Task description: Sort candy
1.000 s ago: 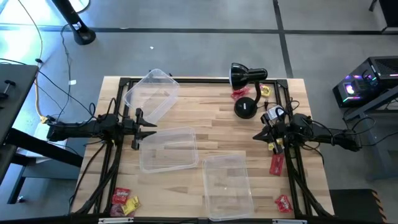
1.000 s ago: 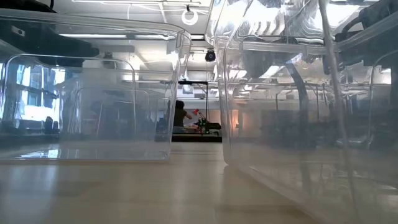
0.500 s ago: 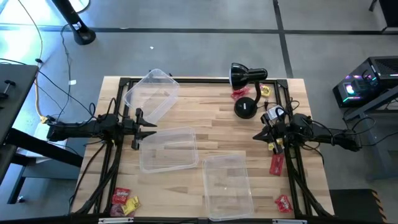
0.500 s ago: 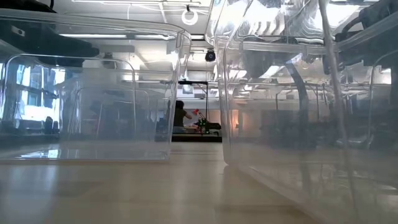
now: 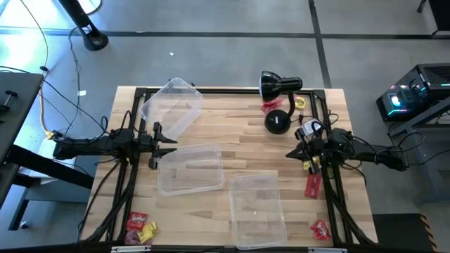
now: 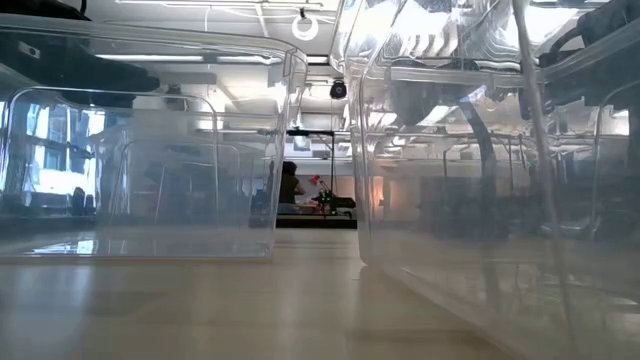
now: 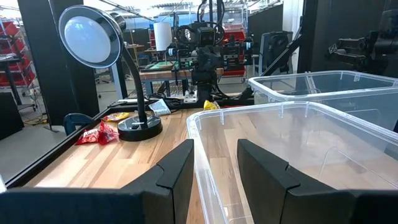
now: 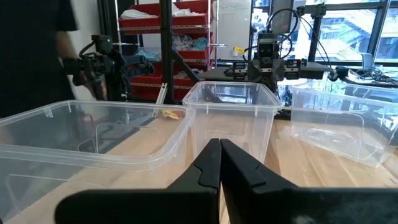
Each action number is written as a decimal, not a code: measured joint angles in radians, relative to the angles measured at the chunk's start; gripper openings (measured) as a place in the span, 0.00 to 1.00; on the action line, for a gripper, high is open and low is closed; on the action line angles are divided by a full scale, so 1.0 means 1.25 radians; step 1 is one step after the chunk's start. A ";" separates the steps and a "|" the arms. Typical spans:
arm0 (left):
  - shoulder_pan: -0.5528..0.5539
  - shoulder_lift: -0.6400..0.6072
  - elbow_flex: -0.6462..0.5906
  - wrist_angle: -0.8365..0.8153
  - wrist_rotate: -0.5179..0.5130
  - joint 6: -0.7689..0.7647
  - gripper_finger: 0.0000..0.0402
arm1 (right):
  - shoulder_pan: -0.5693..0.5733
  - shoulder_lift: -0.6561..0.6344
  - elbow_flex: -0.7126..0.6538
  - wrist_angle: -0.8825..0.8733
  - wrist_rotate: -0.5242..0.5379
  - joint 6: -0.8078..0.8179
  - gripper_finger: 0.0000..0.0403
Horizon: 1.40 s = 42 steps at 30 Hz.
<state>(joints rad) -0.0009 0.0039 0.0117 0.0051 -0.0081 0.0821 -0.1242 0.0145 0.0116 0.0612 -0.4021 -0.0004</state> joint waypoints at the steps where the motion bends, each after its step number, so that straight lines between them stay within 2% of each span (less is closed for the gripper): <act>1: 0.000 0.000 0.000 0.000 0.000 0.000 0.29 | 0.000 0.000 0.000 0.000 0.000 0.000 0.00; 4: 0.000 0.000 0.000 0.026 -0.025 0.007 0.29 | 0.000 0.000 0.000 0.000 0.000 0.000 0.00; 6: 0.000 0.001 0.000 0.106 -0.068 -0.024 0.29 | 0.000 0.000 0.000 0.000 0.000 0.000 0.00; 10: 0.000 0.015 0.000 0.390 -0.214 -0.193 0.29 | 0.000 0.000 0.000 0.000 0.000 0.000 0.00; 12: 0.001 0.030 0.000 0.542 -0.293 -0.228 0.29 | 0.000 0.000 0.000 0.000 0.000 0.000 0.00; 15: 0.001 0.071 0.009 0.702 -0.303 -0.205 0.29 | 0.000 0.000 0.000 0.000 0.000 0.000 0.00; 18: 0.001 0.139 0.048 0.737 -0.293 -0.164 0.29 | 0.000 0.000 0.000 0.000 0.000 0.000 0.00; 22: 0.001 0.290 0.135 0.735 -0.297 -0.165 0.29 | 0.000 0.000 0.000 0.000 0.000 0.000 0.00; 26: 0.005 0.450 0.247 0.736 -0.356 -0.210 0.29 | 0.000 0.000 0.000 0.001 0.004 -0.002 0.00; 32: 0.022 0.617 0.390 0.721 -0.378 -0.283 0.29 | 0.000 -0.001 0.000 0.067 0.163 0.051 0.00; 34: 0.022 0.646 0.420 0.724 -0.379 -0.314 0.29 | 0.000 -0.001 0.000 0.123 0.248 0.107 0.00; 37: 0.029 0.670 0.458 0.723 -0.381 -0.293 0.29 | 0.000 0.000 0.000 0.276 0.388 0.304 0.00; 39: 0.034 0.671 0.478 0.729 -0.381 -0.240 0.29 | 0.000 -0.001 0.000 0.376 0.517 0.466 0.00; 42: 0.035 0.656 0.496 0.731 -0.383 -0.234 0.29 | -0.001 -0.001 0.000 0.435 0.679 0.631 0.00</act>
<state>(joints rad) 0.0433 0.8239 0.6318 0.9192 -0.4865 -0.2105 -0.1248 0.0135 0.0113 0.6044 0.4466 0.7888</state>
